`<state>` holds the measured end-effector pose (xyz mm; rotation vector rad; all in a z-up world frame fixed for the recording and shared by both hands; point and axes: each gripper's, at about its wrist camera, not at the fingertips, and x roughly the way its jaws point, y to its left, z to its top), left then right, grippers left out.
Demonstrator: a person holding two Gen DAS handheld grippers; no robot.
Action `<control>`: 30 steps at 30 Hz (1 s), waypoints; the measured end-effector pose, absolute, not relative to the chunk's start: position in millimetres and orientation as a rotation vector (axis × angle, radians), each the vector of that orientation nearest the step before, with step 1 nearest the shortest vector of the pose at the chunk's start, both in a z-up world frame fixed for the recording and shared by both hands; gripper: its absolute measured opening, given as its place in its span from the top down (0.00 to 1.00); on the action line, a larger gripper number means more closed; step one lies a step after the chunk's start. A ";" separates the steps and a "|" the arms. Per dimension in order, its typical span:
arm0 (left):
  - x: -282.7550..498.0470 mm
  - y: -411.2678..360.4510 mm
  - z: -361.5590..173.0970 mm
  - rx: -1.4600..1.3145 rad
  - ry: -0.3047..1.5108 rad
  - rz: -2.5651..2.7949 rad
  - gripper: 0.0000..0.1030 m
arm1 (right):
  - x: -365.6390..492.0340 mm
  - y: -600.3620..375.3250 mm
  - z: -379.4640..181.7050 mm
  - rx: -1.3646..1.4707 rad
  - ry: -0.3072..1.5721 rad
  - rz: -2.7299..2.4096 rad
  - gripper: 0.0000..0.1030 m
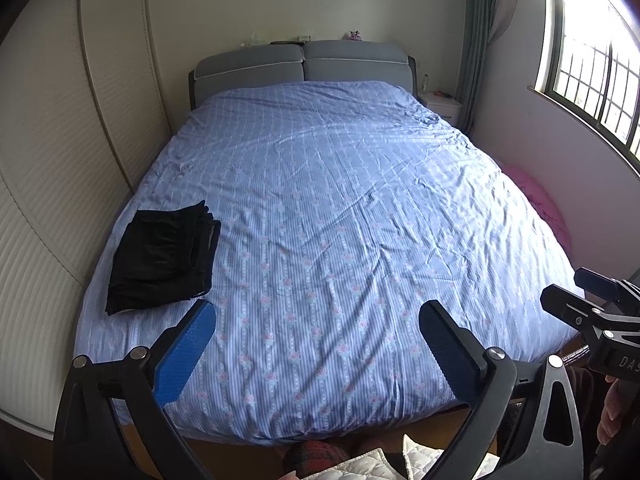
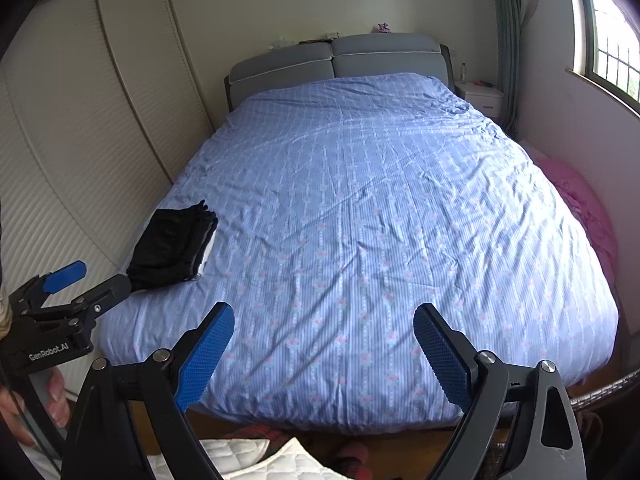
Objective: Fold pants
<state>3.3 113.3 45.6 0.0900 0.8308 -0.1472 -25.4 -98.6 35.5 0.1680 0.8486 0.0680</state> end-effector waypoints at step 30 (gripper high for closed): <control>1.6 107.3 52.2 0.090 0.817 -0.150 0.00 | -27.4 -101.0 40.9 0.163 0.856 0.080 0.11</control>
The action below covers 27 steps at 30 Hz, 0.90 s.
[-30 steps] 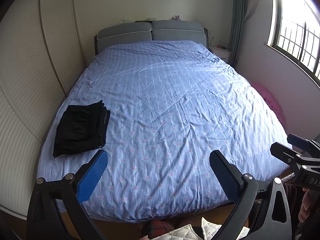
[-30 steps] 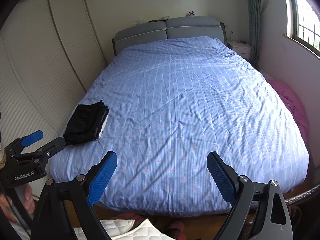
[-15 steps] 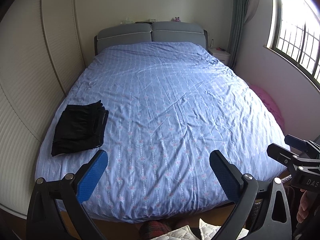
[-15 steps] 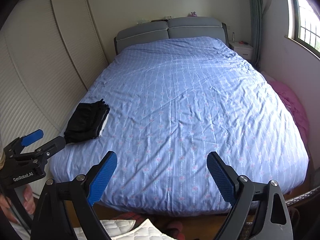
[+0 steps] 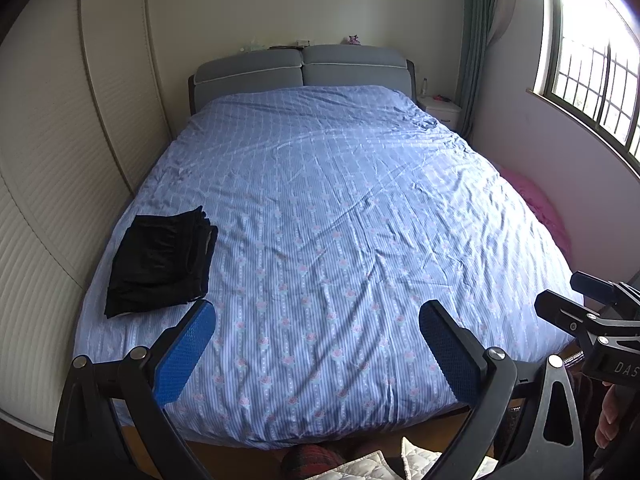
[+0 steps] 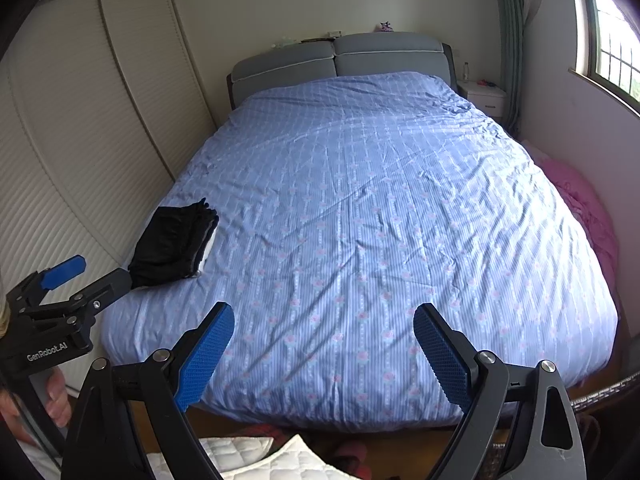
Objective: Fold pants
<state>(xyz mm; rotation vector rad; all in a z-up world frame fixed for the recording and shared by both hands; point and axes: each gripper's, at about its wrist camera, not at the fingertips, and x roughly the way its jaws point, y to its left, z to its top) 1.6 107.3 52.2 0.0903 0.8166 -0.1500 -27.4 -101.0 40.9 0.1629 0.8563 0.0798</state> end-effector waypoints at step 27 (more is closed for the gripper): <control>9.5 102.4 41.7 0.082 0.850 -0.160 0.00 | -22.8 -105.6 32.3 0.172 0.877 0.068 0.11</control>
